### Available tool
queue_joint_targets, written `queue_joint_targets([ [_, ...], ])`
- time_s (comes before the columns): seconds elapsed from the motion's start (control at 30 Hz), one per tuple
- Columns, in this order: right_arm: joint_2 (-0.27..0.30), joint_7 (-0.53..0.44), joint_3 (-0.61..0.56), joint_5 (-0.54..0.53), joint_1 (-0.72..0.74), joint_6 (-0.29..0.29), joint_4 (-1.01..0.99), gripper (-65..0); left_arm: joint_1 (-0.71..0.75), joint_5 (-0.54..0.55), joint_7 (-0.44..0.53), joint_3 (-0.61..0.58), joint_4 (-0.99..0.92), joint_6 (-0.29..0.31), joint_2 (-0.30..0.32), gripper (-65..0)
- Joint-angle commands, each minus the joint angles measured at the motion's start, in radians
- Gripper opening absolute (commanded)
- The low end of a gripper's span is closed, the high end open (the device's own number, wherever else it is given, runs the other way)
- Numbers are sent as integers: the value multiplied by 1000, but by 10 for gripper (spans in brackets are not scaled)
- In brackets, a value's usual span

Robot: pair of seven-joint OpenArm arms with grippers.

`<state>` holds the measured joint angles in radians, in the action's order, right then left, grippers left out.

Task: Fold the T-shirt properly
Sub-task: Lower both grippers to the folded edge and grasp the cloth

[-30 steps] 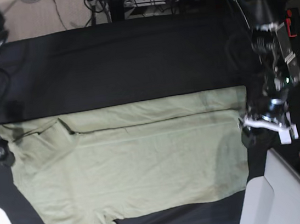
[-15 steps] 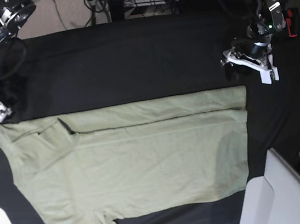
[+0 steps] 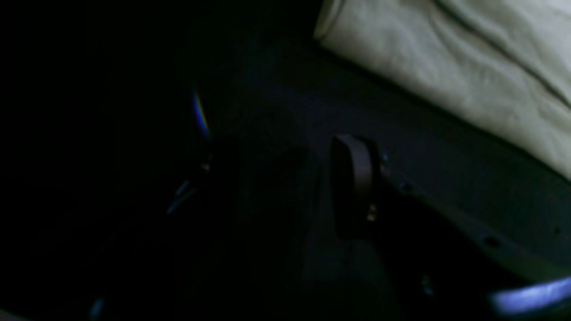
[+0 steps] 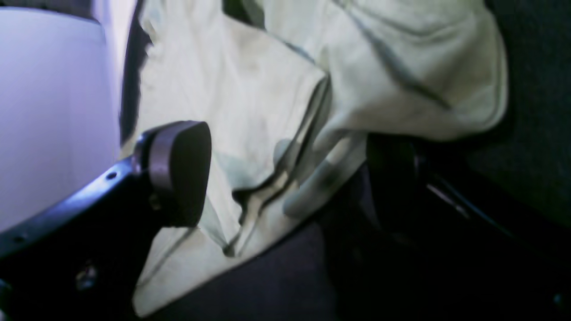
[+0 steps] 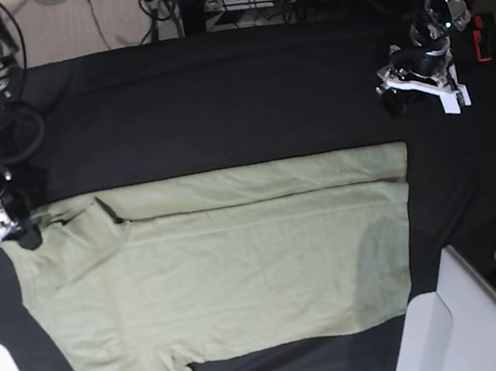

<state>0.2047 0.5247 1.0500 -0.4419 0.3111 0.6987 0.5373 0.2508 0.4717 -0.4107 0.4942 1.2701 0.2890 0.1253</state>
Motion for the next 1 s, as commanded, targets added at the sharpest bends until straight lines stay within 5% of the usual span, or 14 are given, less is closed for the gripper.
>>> queue_joint_targets([
  [0.0,19,-4,-1,19,24,-15,-15,-135,-6,6,2,2,4,6,7,-331],
  [0.23,32,50,23,18,10,-72,-62,-135,-8,6,2,-1,1,6,3,-331],
  [0.53,-40,134,120,18,-115,-106,178,-135,-21,6,2,-6,0,6,4,-331],
  [0.67,-37,117,118,19,-120,-225,192,-135,-44,6,-61,2,-14,6,6,-331],
  [0.97,-32,91,115,22,-48,-239,159,-135,-61,6,-96,2,-8,6,4,-331],
])
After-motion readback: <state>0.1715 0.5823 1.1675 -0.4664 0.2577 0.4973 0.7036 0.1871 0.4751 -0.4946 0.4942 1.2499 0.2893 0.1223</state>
